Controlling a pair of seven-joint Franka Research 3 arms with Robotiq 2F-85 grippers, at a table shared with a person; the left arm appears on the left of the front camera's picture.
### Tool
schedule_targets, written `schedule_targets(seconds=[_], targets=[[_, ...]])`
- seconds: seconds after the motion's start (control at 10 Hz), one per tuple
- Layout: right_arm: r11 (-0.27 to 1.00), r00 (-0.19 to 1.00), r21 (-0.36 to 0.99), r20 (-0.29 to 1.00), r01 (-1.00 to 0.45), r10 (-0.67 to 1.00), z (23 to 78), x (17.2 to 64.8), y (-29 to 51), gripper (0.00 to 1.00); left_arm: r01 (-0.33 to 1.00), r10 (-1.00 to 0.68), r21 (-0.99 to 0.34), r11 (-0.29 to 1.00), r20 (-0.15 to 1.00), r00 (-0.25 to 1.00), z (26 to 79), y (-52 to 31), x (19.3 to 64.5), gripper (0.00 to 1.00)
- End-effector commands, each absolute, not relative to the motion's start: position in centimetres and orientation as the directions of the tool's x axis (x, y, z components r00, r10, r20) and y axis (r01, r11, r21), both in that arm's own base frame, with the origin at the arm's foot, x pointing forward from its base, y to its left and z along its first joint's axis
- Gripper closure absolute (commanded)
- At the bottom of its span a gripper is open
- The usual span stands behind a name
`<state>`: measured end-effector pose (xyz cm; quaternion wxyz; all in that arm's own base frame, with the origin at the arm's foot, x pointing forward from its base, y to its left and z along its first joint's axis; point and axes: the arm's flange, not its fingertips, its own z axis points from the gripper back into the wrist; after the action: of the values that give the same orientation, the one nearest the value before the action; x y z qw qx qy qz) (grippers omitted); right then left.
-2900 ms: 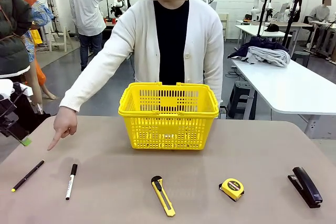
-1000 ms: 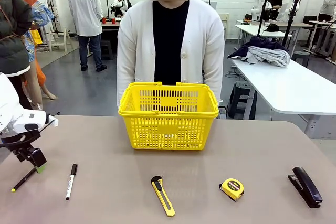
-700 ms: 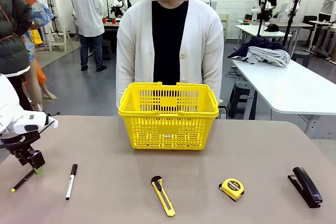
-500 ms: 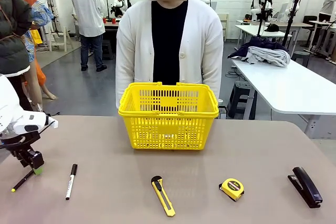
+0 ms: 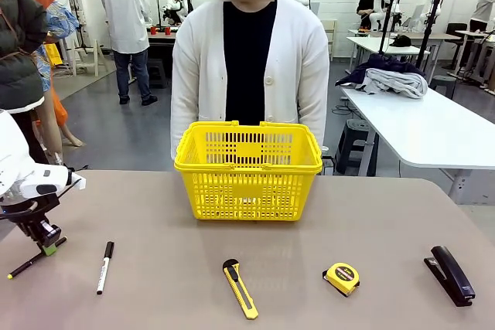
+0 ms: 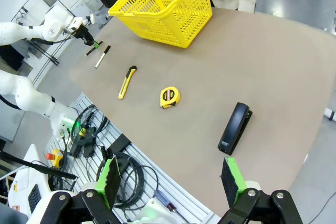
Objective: Place the items the person wants into the basket.
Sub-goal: Pick up the item the person points to and place it in the Market Basket.
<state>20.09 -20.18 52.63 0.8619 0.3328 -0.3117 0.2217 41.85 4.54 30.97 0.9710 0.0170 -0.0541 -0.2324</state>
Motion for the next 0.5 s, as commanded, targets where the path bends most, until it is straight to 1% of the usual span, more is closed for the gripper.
schedule_targets(seconds=[0.0, 0.3, 0.4], targets=[[0.665, 0.690, 0.434, 0.704, -0.607, 0.171, 52.4, 20.1, -20.0, 0.00, 0.452, -0.454, 0.044, 0.891, 0.083, 0.887, 30.3, 4.6, 40.7, 1.00], [0.665, 0.690, 0.434, 0.704, -0.607, 0.171, 52.4, 20.1, -20.0, 0.00, 0.454, -0.456, 0.031, 0.890, 0.073, 0.887, 30.4, 4.7, 40.7, 1.00], [0.665, 0.690, 0.434, 0.704, -0.607, 0.171, 52.4, 20.1, -20.0, 0.00, 0.464, -0.466, 0.044, 0.885, 0.061, 0.882, 32.1, 4.7, 40.6, 1.00]])
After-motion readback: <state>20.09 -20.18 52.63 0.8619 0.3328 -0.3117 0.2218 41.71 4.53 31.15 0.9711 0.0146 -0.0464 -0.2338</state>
